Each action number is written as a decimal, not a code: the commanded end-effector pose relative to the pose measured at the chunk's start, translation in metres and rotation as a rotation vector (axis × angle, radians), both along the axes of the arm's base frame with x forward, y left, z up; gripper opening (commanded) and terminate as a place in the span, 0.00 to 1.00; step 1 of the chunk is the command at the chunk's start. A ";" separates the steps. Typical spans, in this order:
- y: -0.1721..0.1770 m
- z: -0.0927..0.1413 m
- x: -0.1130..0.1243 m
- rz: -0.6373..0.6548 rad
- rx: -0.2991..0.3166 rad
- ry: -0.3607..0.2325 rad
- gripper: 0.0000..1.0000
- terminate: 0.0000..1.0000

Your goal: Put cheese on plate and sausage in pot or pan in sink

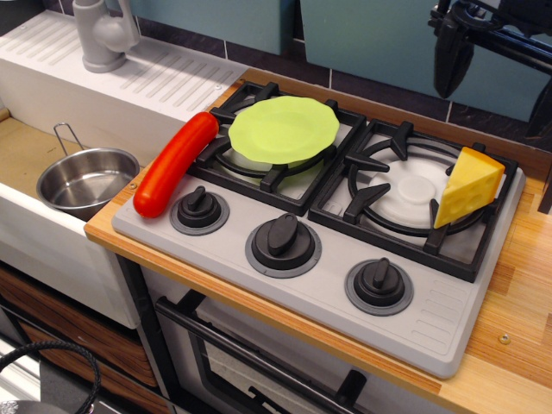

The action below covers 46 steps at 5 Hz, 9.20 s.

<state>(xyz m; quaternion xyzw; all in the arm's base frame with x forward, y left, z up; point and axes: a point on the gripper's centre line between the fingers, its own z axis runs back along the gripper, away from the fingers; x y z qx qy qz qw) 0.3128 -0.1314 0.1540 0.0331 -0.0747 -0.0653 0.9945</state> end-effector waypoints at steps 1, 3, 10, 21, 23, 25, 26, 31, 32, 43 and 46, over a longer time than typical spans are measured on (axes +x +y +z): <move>0.000 0.000 0.000 0.000 0.000 0.000 1.00 0.00; -0.003 -0.036 0.015 -0.029 -0.040 -0.078 1.00 0.00; -0.003 -0.090 0.030 -0.056 -0.053 -0.262 1.00 0.00; 0.065 -0.042 0.026 -0.166 -0.007 -0.146 0.00 0.00; 0.106 -0.059 0.024 -0.232 -0.023 -0.204 0.00 0.00; 0.141 -0.051 0.029 -0.298 -0.014 -0.223 0.00 0.00; 0.155 -0.039 0.038 -0.323 0.005 -0.216 0.00 0.00; 0.181 -0.079 0.062 -0.320 0.029 -0.162 1.00 0.00; 0.171 -0.069 0.057 -0.285 0.024 -0.124 1.00 0.00; 0.193 -0.033 -0.029 -0.111 0.127 -0.216 1.00 0.00; 0.245 -0.070 -0.031 0.011 0.025 -0.282 1.00 0.00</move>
